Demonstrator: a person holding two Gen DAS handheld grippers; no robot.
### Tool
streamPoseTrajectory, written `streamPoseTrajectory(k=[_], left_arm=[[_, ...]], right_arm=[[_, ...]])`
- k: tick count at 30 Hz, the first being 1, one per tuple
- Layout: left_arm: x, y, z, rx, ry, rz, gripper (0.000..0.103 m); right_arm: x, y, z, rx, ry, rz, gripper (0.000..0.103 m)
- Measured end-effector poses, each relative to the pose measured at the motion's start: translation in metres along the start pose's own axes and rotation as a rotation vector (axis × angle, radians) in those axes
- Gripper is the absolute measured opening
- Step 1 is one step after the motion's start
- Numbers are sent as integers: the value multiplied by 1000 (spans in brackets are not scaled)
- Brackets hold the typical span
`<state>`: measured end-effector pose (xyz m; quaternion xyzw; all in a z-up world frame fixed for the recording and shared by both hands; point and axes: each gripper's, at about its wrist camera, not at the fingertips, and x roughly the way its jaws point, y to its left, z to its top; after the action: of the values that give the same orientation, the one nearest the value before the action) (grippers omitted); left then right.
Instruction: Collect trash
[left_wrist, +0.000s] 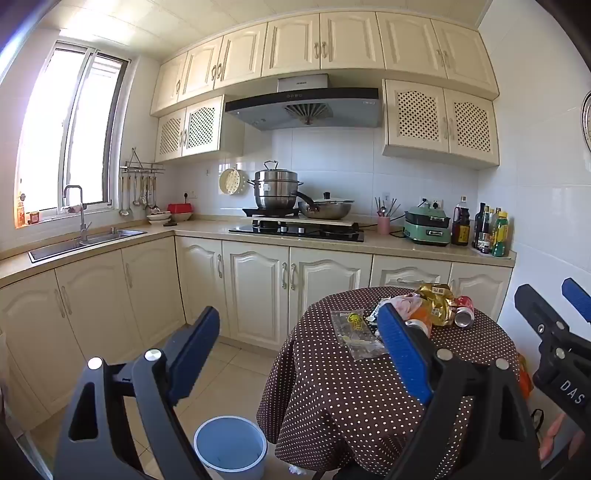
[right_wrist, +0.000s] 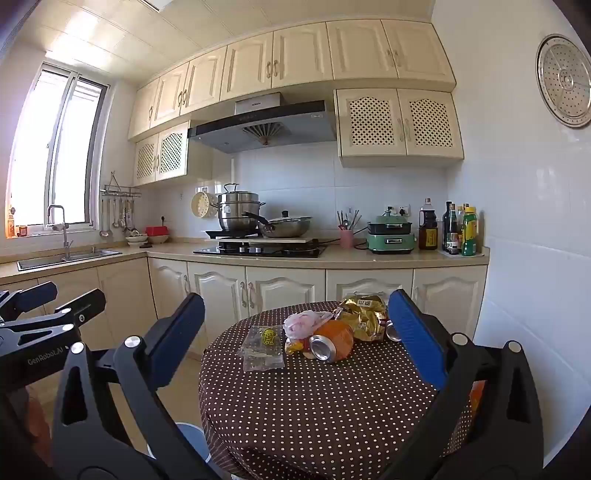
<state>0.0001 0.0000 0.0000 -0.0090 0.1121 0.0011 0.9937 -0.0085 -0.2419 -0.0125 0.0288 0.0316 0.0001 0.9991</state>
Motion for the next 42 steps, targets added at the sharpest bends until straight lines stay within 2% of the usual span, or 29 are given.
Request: streamPoseTrajectory(k=[24,26,42], left_arm=[[10,5,-5,4,8,-5,86],[8,-5,-7,8,9,-4,86],[8,-8,-5,15,17,-8,86]], right_arm=[[4,1,4,11,-6,-6,97],[3,-4,-1,13,-3,-8,97],[3,-7,-2,18,0,-10,97]])
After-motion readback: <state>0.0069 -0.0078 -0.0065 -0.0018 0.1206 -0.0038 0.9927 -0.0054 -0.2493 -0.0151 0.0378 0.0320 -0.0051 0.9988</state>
